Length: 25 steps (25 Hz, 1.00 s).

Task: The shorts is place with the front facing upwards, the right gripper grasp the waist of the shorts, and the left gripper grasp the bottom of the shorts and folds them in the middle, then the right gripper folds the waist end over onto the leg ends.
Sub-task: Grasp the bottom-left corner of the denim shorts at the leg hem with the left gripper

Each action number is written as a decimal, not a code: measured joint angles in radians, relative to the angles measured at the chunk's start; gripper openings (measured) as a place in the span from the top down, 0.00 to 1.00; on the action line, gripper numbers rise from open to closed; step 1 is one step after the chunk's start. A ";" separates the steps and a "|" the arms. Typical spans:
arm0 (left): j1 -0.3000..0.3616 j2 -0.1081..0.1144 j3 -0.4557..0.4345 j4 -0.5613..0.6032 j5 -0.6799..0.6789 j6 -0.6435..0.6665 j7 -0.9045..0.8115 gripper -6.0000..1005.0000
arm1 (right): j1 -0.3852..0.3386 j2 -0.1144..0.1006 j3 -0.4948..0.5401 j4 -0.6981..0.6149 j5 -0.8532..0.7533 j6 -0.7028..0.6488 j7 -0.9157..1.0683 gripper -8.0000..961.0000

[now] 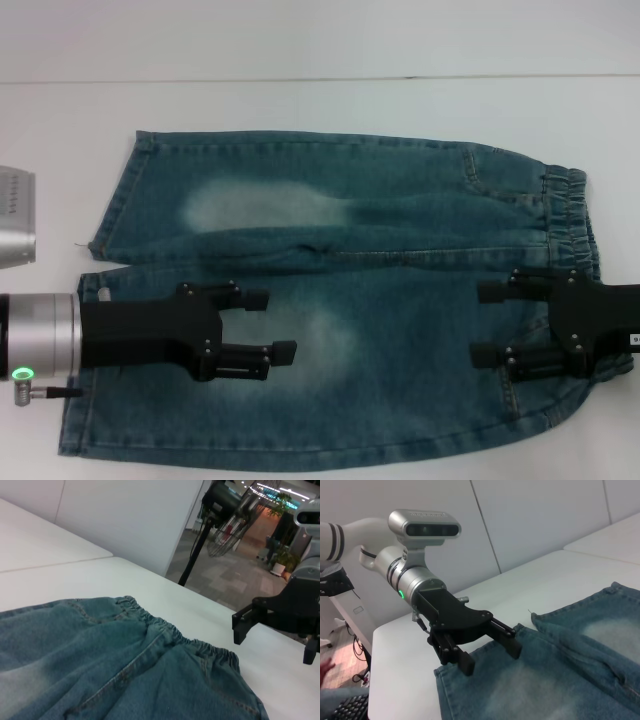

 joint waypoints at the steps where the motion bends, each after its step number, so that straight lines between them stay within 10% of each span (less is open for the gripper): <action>1: 0.000 0.000 0.000 0.001 0.004 0.000 0.000 0.13 | 0.000 0.000 0.000 0.000 0.000 0.000 0.000 0.05; 15: 0.001 0.003 -0.004 0.016 0.016 0.032 -0.043 0.13 | -0.002 0.007 0.021 -0.001 0.015 -0.020 0.010 0.05; 25: 0.106 0.012 -0.015 0.233 0.036 0.163 -0.363 0.13 | -0.061 -0.052 0.093 -0.010 0.012 -0.104 0.161 0.05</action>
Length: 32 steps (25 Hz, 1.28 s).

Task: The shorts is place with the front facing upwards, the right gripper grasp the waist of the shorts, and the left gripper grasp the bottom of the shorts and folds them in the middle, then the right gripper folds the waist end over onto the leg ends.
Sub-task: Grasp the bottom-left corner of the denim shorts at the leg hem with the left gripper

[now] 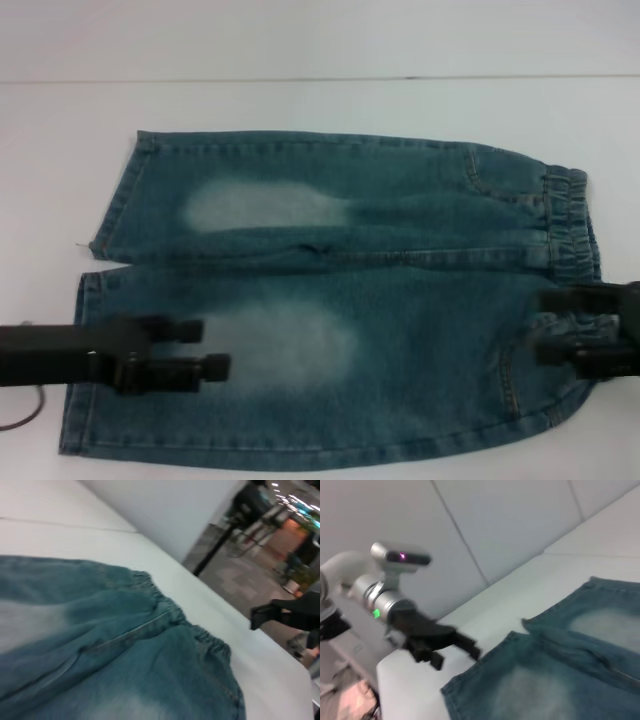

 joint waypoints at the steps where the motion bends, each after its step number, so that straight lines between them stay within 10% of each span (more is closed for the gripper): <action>1: 0.013 0.000 0.000 0.023 0.002 0.000 -0.032 0.13 | -0.010 -0.007 0.016 -0.002 0.000 -0.006 0.012 0.05; 18: 0.065 0.007 -0.038 0.297 0.215 0.053 -0.397 0.13 | -0.060 -0.076 0.271 -0.036 -0.219 -0.074 0.178 0.05; 32: 0.044 0.010 -0.037 0.346 0.333 0.055 -0.489 0.13 | -0.070 -0.081 0.355 -0.085 -0.293 -0.013 0.244 0.05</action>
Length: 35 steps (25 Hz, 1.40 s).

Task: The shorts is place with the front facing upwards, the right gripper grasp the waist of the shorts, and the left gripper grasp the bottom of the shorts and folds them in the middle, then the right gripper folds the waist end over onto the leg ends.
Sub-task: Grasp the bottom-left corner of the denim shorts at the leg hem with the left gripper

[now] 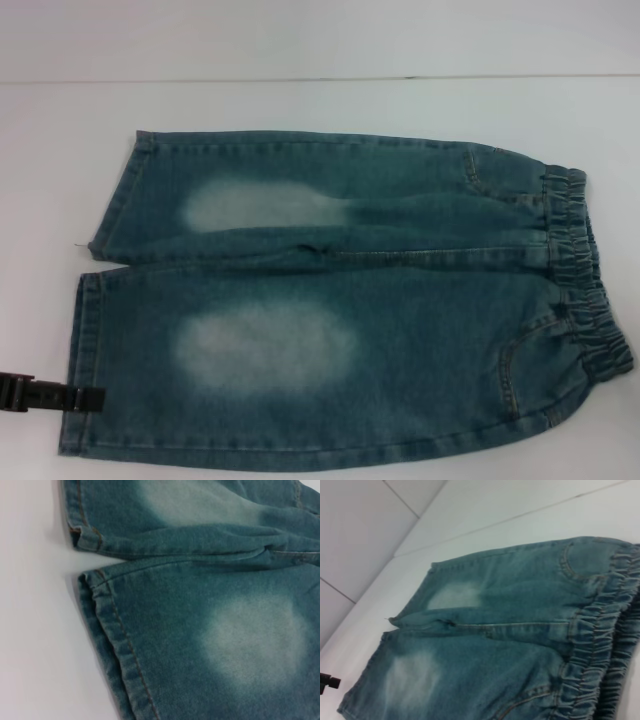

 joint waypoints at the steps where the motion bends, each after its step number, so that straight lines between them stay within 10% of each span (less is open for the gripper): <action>1: -0.001 0.000 0.003 -0.002 0.002 -0.001 -0.001 0.13 | 0.000 0.001 0.000 0.001 -0.001 0.001 0.000 0.05; 15: -0.022 -0.006 0.039 -0.035 0.066 -0.020 -0.003 0.13 | 0.007 0.006 -0.001 -0.001 0.010 -0.030 -0.072 0.05; 24: -0.034 -0.012 0.038 -0.035 0.085 -0.012 -0.018 0.13 | 0.024 0.063 -0.087 0.019 0.086 -0.046 -0.450 0.06; 35: -0.049 -0.023 0.038 -0.026 0.121 -0.025 -0.041 0.13 | 0.068 0.061 -0.098 0.050 0.080 -0.025 -0.468 0.06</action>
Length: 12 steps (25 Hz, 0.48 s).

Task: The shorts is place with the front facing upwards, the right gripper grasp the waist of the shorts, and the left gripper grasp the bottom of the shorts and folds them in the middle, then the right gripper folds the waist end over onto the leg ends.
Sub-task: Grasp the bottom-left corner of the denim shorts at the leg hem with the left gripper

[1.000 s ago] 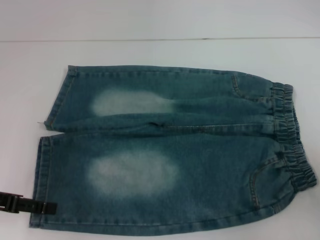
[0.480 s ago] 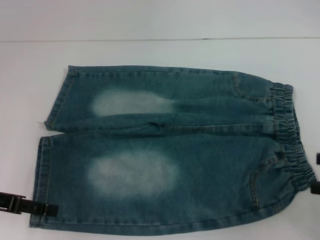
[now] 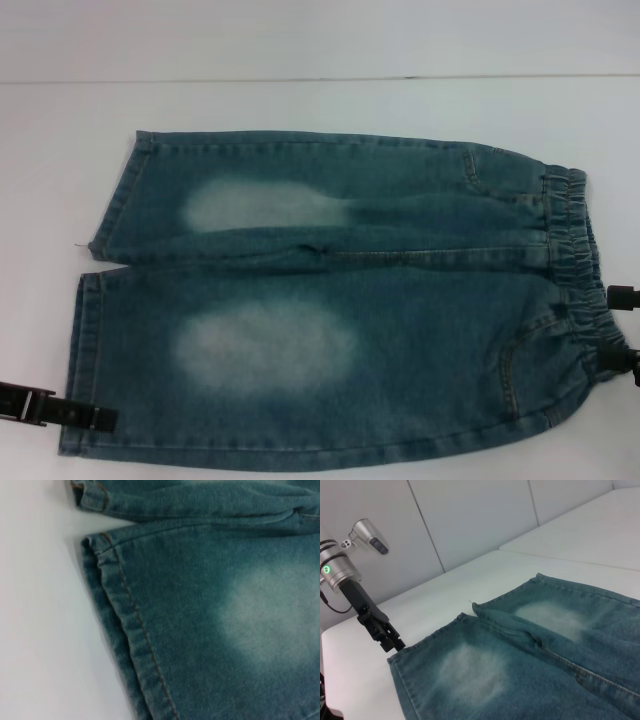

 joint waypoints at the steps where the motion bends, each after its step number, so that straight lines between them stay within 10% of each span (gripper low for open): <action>1: -0.002 -0.002 0.000 0.002 0.002 0.000 -0.002 0.13 | 0.000 -0.001 0.000 0.000 0.000 0.000 0.000 0.06; 12: -0.015 -0.019 0.010 0.015 0.055 0.000 -0.020 0.13 | 0.002 -0.007 -0.002 0.001 -0.004 0.002 0.004 0.07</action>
